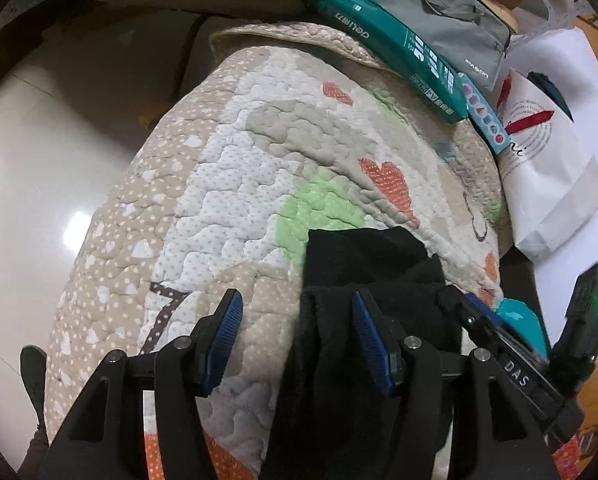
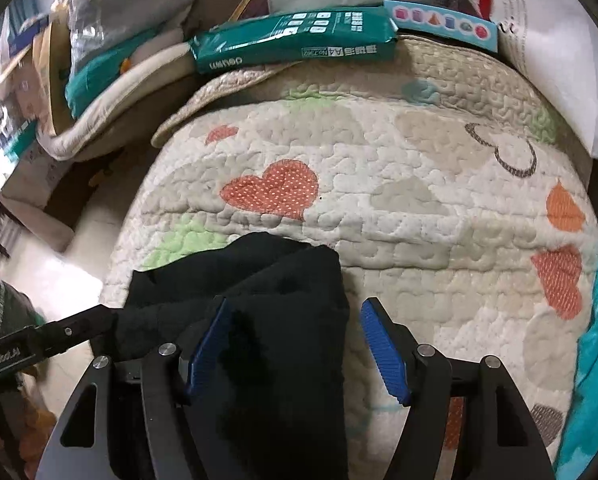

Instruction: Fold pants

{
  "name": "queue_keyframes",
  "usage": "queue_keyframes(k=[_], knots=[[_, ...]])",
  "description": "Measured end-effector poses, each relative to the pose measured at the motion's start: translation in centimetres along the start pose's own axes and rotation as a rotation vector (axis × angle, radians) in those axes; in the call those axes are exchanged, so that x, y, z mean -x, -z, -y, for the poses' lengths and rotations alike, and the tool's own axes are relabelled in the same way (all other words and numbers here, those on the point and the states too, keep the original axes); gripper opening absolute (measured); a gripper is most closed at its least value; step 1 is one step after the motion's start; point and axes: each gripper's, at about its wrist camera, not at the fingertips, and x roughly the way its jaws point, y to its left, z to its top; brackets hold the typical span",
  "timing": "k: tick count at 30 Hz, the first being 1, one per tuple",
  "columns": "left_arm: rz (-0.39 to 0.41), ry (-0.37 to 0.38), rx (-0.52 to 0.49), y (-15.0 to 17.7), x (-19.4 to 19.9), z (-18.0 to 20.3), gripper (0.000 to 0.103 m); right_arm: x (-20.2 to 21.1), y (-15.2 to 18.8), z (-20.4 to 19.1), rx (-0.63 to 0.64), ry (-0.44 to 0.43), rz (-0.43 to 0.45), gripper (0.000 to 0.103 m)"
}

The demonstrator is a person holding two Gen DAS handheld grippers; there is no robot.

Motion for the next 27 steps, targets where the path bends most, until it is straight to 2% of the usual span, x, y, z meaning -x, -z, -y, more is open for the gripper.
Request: queue_keyframes(k=[3, 4, 5, 6, 7, 10, 15, 19, 21, 24, 26, 27], knots=[[-0.001, 0.004, -0.029, 0.0, -0.7, 0.5, 0.056, -1.7, -1.1, -0.5, 0.033, -0.003, -0.042, 0.073], [-0.003, 0.017, -0.04, 0.0, -0.8, 0.7, 0.051, -2.3, -1.4, -0.7, 0.04, -0.021, -0.066, 0.063], [-0.005, 0.027, -0.05, 0.1, -0.8, 0.9, 0.041, -2.8, -1.5, -1.0, 0.049, -0.033, -0.091, 0.048], [-0.007, 0.035, -0.066, 0.0, -0.9, 1.2, 0.037, -3.2, -1.6, -1.5, 0.069, -0.034, -0.115, 0.022], [-0.006, 0.04, -0.08, 0.0, -0.9, 1.5, 0.028, -3.2, -1.6, -1.9, 0.094, -0.019, -0.111, 0.02], [0.012, 0.017, -0.113, -0.1, -0.7, 2.3, 0.026, -2.7, -1.8, -2.7, 0.154, 0.017, -0.085, 0.016], [0.028, 0.017, -0.08, -0.6, -1.1, 1.8, 0.026, -2.6, -3.0, -1.8, 0.083, 0.024, -0.059, 0.014], [0.059, -0.027, -0.052, -1.1, -1.4, 0.9, 0.041, -3.4, -3.1, -1.5, 0.031, 0.035, -0.062, 0.015], [0.075, -0.061, -0.041, -1.5, -1.7, 0.3, 0.041, -3.6, -3.1, -1.7, 0.038, 0.042, -0.066, 0.016], [0.074, -0.093, -0.028, -1.9, -2.3, -0.4, 0.041, -3.5, -3.1, -1.9, 0.066, 0.041, -0.069, 0.023], [0.062, -0.074, 0.003, -2.1, -2.4, -0.8, 0.041, -2.5, -3.2, -1.5, 0.056, 0.051, -0.044, 0.038], [0.057, -0.064, 0.011, -2.2, -2.3, -0.8, 0.041, -1.9, -3.2, -1.2, 0.045, 0.057, -0.029, 0.053]])
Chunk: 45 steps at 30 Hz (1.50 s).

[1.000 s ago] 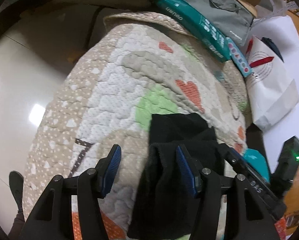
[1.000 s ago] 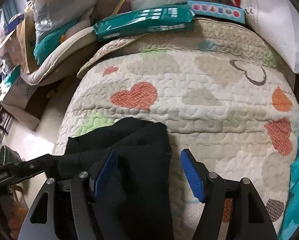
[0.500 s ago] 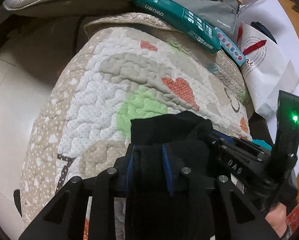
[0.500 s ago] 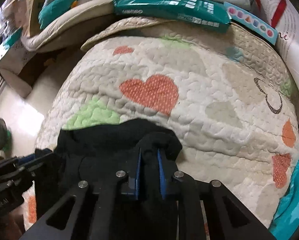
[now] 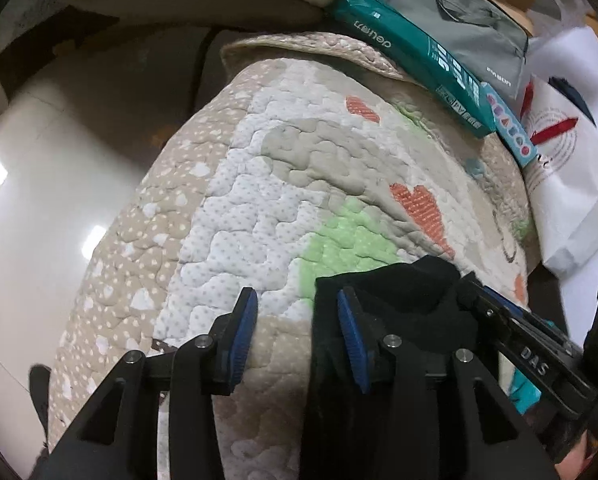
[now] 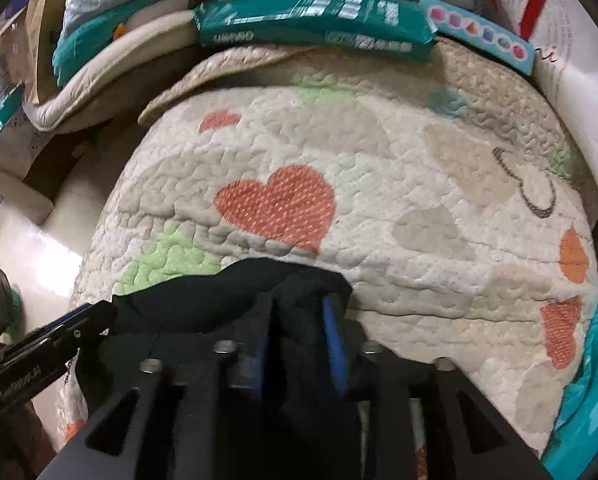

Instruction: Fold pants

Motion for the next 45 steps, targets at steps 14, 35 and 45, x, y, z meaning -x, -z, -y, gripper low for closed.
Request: queue_keyframes(k=[14, 35, 45], knots=[[-0.022, 0.074, 0.172, -1.2, 3.4, -2.3, 0.033, 3.4, 2.8, -6.6, 0.12, -0.207, 0.014, 0.062], [0.057, 0.097, 0.322, -1.8, 9.1, -7.1, 0.047, 0.2, 0.2, -14.6, 0.216, 0.047, -0.021, 0.007], [0.044, 0.068, 0.258, -1.4, 9.1, -6.6, 0.05, 5.1, 0.4, -11.1, 0.113, -0.164, 0.026, 0.064]])
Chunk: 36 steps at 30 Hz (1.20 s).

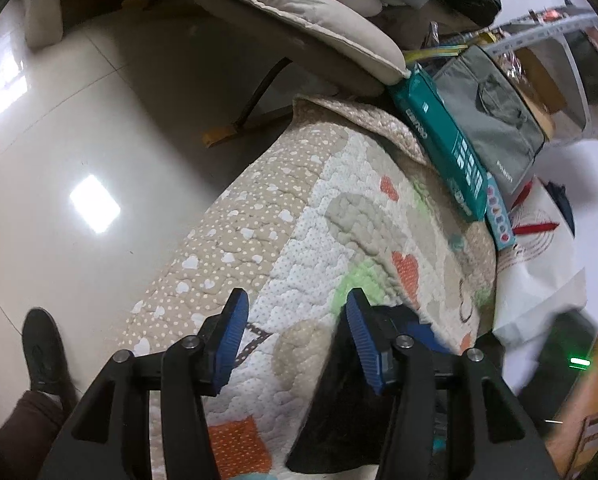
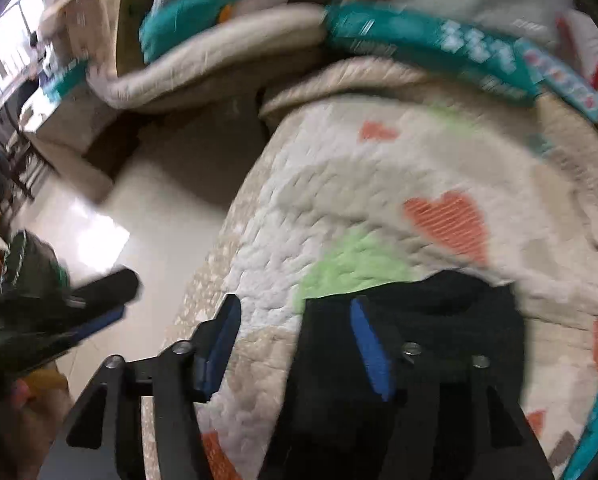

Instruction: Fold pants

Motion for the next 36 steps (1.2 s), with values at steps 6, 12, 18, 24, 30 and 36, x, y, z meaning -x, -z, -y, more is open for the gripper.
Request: queue_keyframes(k=[6, 12, 18, 24, 30, 36], knots=[[-0.048, -0.03, -0.131, 3.5, -0.2, 0.3, 0.053, 10.0, 6.8, 7.2, -0.034, 0.153, 0.127, 0.075], [-0.096, -0.069, -0.262, 10.6, -2.0, 0.6, 0.055, 12.3, 16.1, 14.4, -0.283, 0.121, 0.122, 0.075], [-0.038, -0.18, -0.397, 17.1, -0.1, 0.3, 0.055, 11.0, 23.0, 17.1, -0.529, -0.037, 0.086, 0.075], [0.061, -0.279, -0.451, 22.0, 4.3, 1.8, 0.055, 11.0, 24.5, 14.4, -0.528, -0.127, 0.051, 0.075], [0.143, -0.308, -0.562, 26.3, 7.4, 5.7, 0.058, 14.2, 25.1, 10.4, -0.327, 0.005, 0.167, 0.075], [0.278, -0.318, -0.636, 28.8, 10.9, 7.6, 0.064, 15.7, 26.0, 8.8, -0.241, 0.102, 0.226, 0.076]])
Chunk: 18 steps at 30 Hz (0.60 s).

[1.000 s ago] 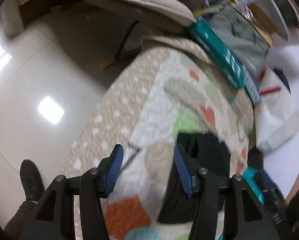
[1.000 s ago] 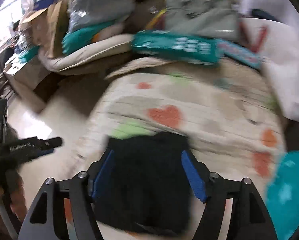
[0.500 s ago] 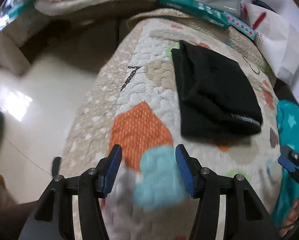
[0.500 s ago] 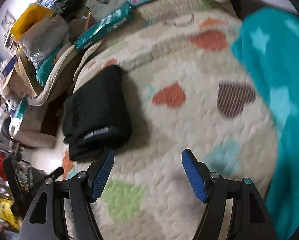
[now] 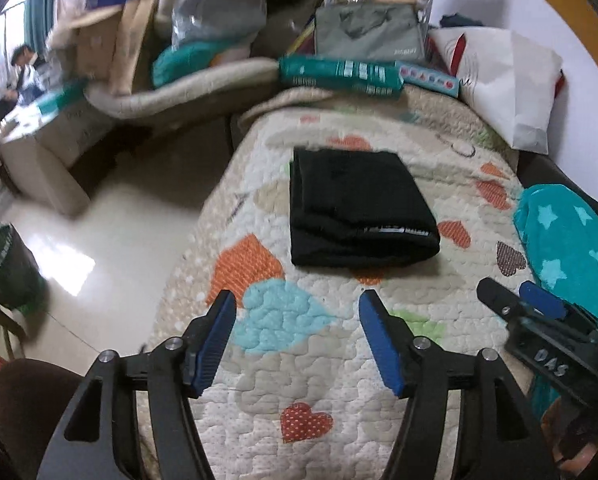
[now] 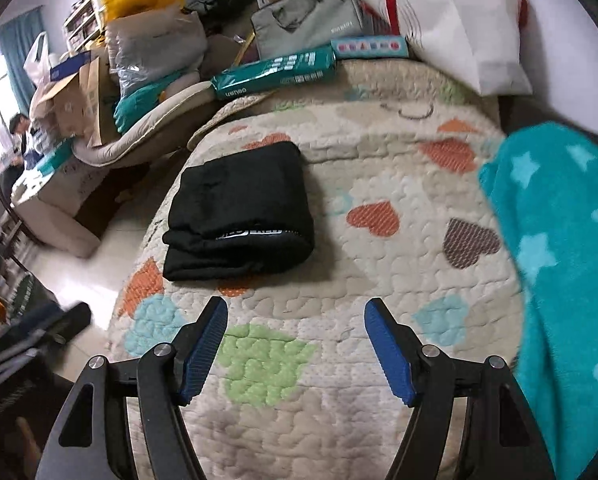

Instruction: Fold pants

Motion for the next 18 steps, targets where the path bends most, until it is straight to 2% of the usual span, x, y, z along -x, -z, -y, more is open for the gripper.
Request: queue_keyframes(k=[7, 13, 18], knots=[[0.076, -0.052, -0.053, 0.9, 2.9, 0.5, 0.071, 1.1, 0.4, -0.9, 0.033, 0.003, 0.043, 0.078], [0.1, -0.06, -0.069, 1.4, 3.9, 0.9, 0.074, 2.1, 0.8, -1.8, 0.081, 0.019, 0.086, 0.08], [0.107, -0.06, -0.079, 1.6, 4.3, 1.3, 0.074, 2.1, 1.1, -1.9, 0.09, 0.022, 0.086, 0.081]])
